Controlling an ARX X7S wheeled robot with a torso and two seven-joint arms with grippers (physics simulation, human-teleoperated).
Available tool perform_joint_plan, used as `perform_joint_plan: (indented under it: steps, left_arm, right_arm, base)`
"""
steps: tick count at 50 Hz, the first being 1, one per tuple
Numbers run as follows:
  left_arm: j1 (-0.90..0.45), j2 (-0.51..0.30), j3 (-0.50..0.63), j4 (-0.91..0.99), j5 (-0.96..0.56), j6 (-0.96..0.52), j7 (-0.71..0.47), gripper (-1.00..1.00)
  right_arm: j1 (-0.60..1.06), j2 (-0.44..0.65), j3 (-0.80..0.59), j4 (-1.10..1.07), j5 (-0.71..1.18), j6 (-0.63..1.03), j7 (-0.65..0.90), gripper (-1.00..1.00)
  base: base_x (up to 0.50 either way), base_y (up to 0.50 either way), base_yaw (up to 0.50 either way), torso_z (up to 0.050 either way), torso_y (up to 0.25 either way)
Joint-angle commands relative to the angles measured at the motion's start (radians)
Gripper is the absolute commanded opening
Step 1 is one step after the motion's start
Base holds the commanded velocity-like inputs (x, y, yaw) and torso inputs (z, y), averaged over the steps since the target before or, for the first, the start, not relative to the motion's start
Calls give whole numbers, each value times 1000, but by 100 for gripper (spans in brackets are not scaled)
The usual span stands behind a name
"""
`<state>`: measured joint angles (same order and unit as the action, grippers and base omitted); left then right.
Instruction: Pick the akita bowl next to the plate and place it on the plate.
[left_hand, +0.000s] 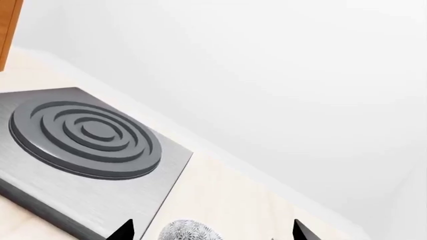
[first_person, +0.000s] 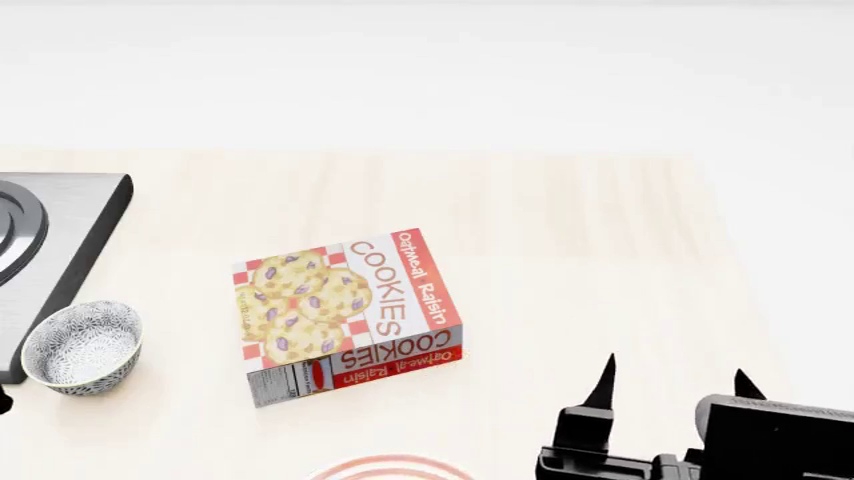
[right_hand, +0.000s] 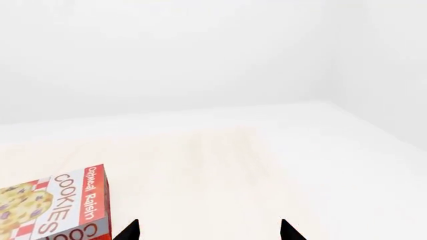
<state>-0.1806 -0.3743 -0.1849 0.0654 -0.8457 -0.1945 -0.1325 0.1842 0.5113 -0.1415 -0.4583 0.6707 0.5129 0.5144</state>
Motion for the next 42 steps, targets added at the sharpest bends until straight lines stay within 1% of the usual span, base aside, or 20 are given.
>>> perform_joint_plan:
  steps: [1,20,25,42]
  left_arm:
    - [7,-3,-1,14,-4,0,-6,100]
    - [9,-8,4,16,5,12,0,100]
    - [10,-6,8,9,19,26,6,100]
    - [16,-14,-4,53,-8,23,-1,100]
  right_arm:
    - [-29,21,39,-41,0,-12,28,100]
    - [-77,70,127,-139,41,1,86,100]
    - [-79,79,134,-163,46,8,95,100]
    - [-89,110,176,-249,83,31,134,100]
  base:
    - [0,0,0,0,0]
    - [0,0,0,0,0]
    - [0,0,0,0,0]
    - [0,0,0,0,0]
